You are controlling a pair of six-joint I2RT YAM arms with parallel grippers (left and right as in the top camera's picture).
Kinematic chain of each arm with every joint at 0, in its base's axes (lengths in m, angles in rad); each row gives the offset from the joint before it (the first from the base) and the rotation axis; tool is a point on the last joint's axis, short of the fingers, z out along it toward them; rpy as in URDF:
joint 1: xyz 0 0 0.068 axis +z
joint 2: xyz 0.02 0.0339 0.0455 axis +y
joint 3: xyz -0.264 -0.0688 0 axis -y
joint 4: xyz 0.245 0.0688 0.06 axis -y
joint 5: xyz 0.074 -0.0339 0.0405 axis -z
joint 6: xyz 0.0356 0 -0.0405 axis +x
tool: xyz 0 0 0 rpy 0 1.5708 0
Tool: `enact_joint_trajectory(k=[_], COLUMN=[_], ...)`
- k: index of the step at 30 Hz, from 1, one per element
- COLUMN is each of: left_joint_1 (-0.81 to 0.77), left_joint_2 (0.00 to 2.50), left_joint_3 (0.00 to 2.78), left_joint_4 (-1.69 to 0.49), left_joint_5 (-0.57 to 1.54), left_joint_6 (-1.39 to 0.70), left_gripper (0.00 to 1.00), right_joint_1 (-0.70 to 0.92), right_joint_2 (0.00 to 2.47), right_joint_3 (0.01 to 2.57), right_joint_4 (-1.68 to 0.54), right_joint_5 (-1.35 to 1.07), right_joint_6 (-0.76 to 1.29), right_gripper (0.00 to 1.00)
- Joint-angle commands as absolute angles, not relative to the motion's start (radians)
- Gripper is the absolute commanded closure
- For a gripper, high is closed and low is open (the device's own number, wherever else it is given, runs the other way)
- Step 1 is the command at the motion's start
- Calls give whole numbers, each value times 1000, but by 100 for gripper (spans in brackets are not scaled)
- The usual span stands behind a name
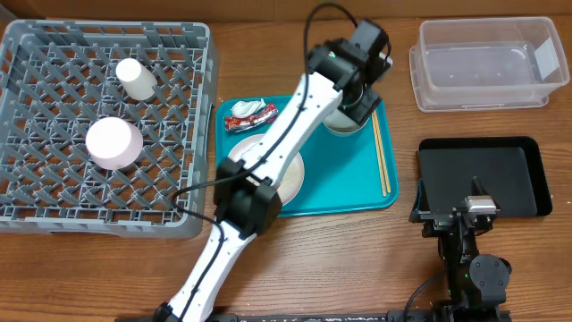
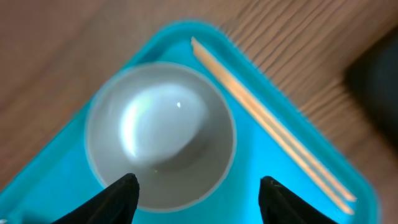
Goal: Sort waste into correct bins and load items into the dishwasher
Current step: 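Swing the left arm to the small white bowl and grasp its rim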
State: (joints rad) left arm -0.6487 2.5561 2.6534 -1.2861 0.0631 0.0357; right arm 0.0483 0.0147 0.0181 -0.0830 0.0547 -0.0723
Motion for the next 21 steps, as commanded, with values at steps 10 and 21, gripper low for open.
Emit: enact_joint_trajectory(k=[10,21], left_joint_1=[-661,-664], left_joint_2=[2646,2640], left_joint_3=[2646,2653], left_joint_4=[-1321,-1376], left_joint_5=[45,204], left_joint_6=[136,147], left_gripper=[42,38], right_joint_1=[55,55], right_joint_2=[3,3], right_joint_3=[8,8], right_joint_4=[-80,-80], right_joint_5=[50,50], right_joint_6=[-76,-76], right_gripper=[0,0])
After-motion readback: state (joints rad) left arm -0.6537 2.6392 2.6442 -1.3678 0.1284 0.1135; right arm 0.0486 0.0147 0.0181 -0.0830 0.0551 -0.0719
